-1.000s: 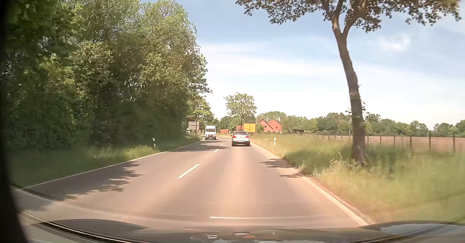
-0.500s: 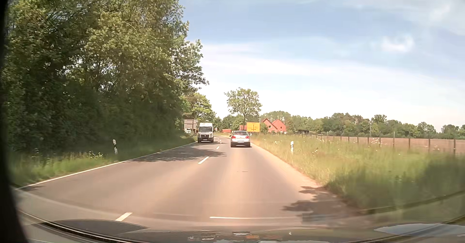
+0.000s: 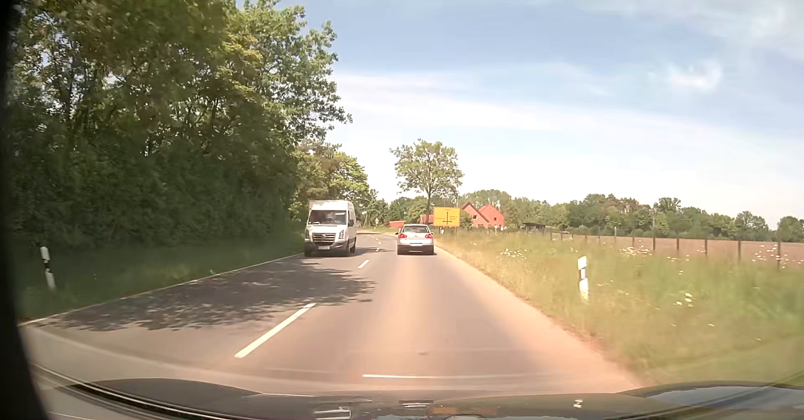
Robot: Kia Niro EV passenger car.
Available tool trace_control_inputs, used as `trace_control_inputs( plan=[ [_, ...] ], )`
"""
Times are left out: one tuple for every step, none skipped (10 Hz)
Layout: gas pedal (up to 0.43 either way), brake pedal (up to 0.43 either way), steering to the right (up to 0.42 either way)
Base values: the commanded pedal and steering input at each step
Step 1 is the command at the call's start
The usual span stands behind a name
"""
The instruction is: Follow the waypoints while adhering to traffic rules and regulations
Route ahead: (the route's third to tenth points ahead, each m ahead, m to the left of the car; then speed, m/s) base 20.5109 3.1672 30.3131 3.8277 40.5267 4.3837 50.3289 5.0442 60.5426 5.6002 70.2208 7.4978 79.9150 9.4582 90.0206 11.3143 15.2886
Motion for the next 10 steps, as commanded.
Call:
trace_control_inputs(
  plan=[
    [0.008,0.000,-0.010],
    [0.000,0.000,-0.010],
    [0.000,0.000,-0.010],
    [0.000,0.000,-0.010],
    [0.000,0.000,-0.010],
    [0.000,0.000,-0.010],
    [0.000,0.000,-0.010],
    [0.000,0.000,-0.010],
    [0.000,0.000,-0.011],
    [0.028,0.000,-0.012]
  ],
)
